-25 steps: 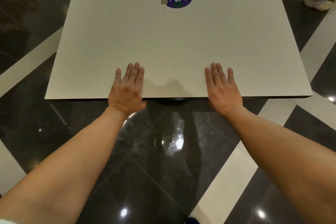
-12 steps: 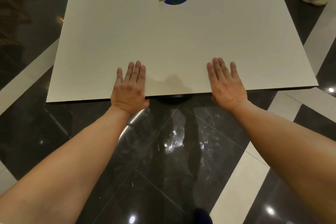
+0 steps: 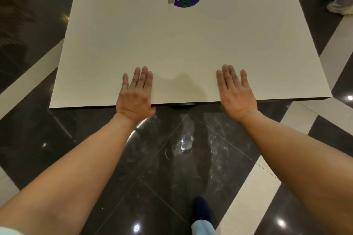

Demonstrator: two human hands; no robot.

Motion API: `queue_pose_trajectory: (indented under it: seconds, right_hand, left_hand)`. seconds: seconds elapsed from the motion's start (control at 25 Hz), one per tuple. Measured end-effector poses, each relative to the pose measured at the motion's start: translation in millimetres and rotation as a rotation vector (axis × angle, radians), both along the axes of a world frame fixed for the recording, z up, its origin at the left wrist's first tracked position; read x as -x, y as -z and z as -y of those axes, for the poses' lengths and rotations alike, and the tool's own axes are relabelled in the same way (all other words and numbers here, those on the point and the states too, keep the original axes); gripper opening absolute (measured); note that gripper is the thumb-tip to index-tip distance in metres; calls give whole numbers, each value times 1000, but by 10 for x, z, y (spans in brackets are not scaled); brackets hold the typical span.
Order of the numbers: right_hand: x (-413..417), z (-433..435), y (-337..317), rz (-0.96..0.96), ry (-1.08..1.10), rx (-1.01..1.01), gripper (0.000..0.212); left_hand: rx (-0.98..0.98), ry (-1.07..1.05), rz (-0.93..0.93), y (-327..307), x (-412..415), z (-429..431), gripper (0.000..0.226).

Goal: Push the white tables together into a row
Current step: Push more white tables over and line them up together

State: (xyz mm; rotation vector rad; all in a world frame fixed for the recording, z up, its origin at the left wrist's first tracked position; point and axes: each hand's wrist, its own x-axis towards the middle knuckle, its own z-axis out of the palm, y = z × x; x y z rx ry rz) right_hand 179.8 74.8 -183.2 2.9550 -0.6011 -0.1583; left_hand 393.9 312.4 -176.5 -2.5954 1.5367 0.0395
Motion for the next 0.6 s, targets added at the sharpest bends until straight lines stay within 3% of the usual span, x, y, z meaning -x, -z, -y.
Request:
queue_pose_trajectory:
  seconds: [0.28,0.6]
  right_hand:
    - [-2,2,5,-4,3,-6,70]
    - [29,-30,-2,-38,6,5,75]
  left_hand:
    - [38,-2,-9,25,11,-14,102]
    - [-1,-78,-66,-31,42,1,111]
